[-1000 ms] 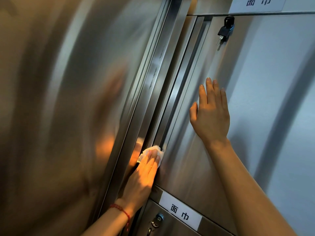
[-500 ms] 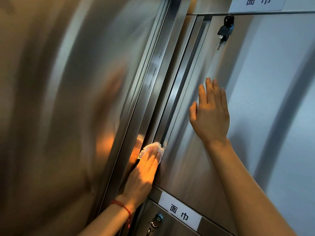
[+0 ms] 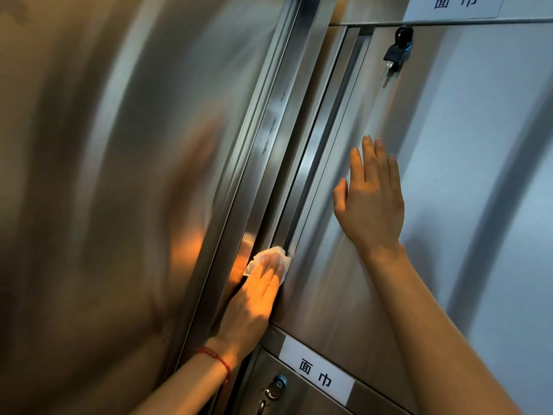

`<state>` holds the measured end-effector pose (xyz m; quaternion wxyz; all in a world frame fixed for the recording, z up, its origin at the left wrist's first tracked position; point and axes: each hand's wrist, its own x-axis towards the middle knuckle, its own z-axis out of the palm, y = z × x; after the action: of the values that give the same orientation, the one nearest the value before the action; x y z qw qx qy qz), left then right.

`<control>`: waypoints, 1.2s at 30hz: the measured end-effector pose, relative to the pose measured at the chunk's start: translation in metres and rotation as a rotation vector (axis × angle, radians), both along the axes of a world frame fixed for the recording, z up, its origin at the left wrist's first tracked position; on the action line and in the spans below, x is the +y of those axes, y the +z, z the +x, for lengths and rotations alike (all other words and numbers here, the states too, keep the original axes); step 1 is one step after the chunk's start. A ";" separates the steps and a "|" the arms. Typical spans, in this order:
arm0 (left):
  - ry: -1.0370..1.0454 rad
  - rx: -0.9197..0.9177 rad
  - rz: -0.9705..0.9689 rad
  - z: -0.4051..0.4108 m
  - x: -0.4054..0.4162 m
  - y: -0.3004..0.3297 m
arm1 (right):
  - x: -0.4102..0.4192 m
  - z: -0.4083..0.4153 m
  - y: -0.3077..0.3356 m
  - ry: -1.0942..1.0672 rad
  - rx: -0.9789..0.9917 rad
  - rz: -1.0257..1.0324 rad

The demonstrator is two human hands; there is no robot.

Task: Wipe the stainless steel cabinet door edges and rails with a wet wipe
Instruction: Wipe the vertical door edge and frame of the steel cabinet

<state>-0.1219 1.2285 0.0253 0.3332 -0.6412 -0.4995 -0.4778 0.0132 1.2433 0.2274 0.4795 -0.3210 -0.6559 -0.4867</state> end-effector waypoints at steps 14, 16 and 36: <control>-0.050 -0.053 -0.007 0.002 -0.008 0.008 | -0.001 0.000 0.000 0.001 0.004 -0.003; -0.040 -0.046 0.013 0.002 -0.009 0.017 | -0.001 0.000 0.000 0.008 0.006 0.003; -0.017 -0.005 0.112 0.006 -0.008 0.058 | -0.001 0.000 0.000 0.014 0.004 0.016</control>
<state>-0.1161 1.2210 0.0835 0.3631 -0.6246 -0.4676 -0.5094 0.0130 1.2422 0.2272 0.4869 -0.3133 -0.6532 -0.4879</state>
